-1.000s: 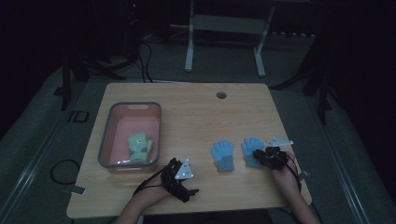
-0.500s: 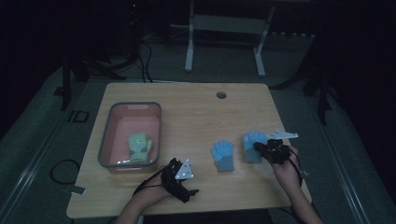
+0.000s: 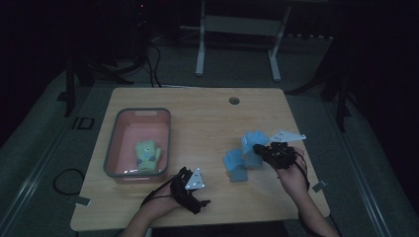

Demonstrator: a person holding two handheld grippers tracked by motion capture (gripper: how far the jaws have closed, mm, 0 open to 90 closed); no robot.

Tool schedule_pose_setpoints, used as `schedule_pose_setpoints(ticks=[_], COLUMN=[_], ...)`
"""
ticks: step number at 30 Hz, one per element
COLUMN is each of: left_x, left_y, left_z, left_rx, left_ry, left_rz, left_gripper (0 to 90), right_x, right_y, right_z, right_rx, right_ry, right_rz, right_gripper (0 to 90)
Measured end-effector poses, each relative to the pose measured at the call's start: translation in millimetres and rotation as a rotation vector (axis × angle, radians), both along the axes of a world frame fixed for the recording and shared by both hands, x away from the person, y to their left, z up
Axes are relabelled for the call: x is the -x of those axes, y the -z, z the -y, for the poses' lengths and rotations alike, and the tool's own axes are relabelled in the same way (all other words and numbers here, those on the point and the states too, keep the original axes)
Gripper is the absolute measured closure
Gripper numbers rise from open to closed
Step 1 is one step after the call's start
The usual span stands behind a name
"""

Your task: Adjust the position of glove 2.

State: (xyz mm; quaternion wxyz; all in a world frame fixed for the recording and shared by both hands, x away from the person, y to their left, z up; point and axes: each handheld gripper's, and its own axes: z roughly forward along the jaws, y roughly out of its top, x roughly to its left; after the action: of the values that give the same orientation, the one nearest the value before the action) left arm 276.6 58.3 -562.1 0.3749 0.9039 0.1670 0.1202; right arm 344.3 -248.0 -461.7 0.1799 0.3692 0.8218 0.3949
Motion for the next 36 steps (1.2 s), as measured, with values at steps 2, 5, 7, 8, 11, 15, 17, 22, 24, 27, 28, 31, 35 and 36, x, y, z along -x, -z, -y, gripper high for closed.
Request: schedule_pose_setpoints(ticks=[2, 5, 7, 8, 11, 15, 17, 22, 24, 27, 28, 31, 35, 36], left_x=[-0.1, -0.2, -0.2, -0.2, -0.2, -0.3, -0.1, 0.4, 0.2, 0.1, 0.0, 0.0, -0.4, -0.4], left_y=[-0.1, 0.0, -0.1, -0.1, -0.3, -1.0, -0.7, 0.0, 0.1, 0.0, 0.0, -0.3, -0.7, -1.3], left_z=[-0.3, -0.3, -0.3, -0.2, -0.2, -0.5, -0.4, 0.7, 0.6, 0.4, 0.5, 0.7, 1.4, 1.8], left_rx=[0.003, 0.008, 0.007, 0.006, 0.004, 0.020, 0.016, 0.001, 0.002, 0.000, -0.001, -0.001, 0.002, 0.003], left_ry=[-0.001, -0.005, -0.005, -0.004, -0.002, -0.005, -0.005, 0.002, 0.001, -0.001, -0.001, -0.001, -0.008, -0.011], left_rz=[0.001, 0.001, 0.002, 0.003, 0.004, 0.003, 0.003, 0.009, 0.008, 0.006, 0.006, 0.006, -0.002, -0.004], left_gripper=[5.6, 5.6, 5.6, 5.6, 5.6, 5.6, 5.6, 5.6, 5.6, 5.6, 5.6, 5.6, 5.6, 5.6], right_x=[0.7, 1.1, 1.2, 1.0, 0.6, -1.7, -3.2, -9.6, -12.0, -16.8, -18.2, -20.9, -22.3, -22.2], right_y=[0.7, 5.4, 9.2, 10.8, 15.7, 26.9, 32.0, 45.9, 50.8, 58.3, 60.7, 67.3, 73.2, 74.4], right_z=[-6.6, -15.1, -17.9, -18.6, -19.4, -20.2, -20.7, -23.0, -24.8, -25.8, -25.7, -26.4, -26.0, -25.9], right_rx=[-0.005, -0.007, -0.005, -0.003, -0.011, -0.015, -0.016, -0.005, 0.007, 0.020, 0.016, 0.039, 0.051, 0.049], right_ry=[-0.038, -0.095, -0.121, -0.128, -0.151, -0.185, -0.192, -0.219, -0.220, -0.221, -0.226, -0.220, -0.215, -0.212], right_rz=[-0.011, -0.036, -0.046, -0.052, -0.072, -0.109, -0.123, -0.163, -0.176, -0.198, -0.204, -0.205, -0.213, -0.218], right_gripper=[85.2, 85.2, 85.2, 85.2, 85.1, 85.1, 85.0, 85.0, 84.9, 84.7, 84.5, 83.6, 81.3, 80.5])
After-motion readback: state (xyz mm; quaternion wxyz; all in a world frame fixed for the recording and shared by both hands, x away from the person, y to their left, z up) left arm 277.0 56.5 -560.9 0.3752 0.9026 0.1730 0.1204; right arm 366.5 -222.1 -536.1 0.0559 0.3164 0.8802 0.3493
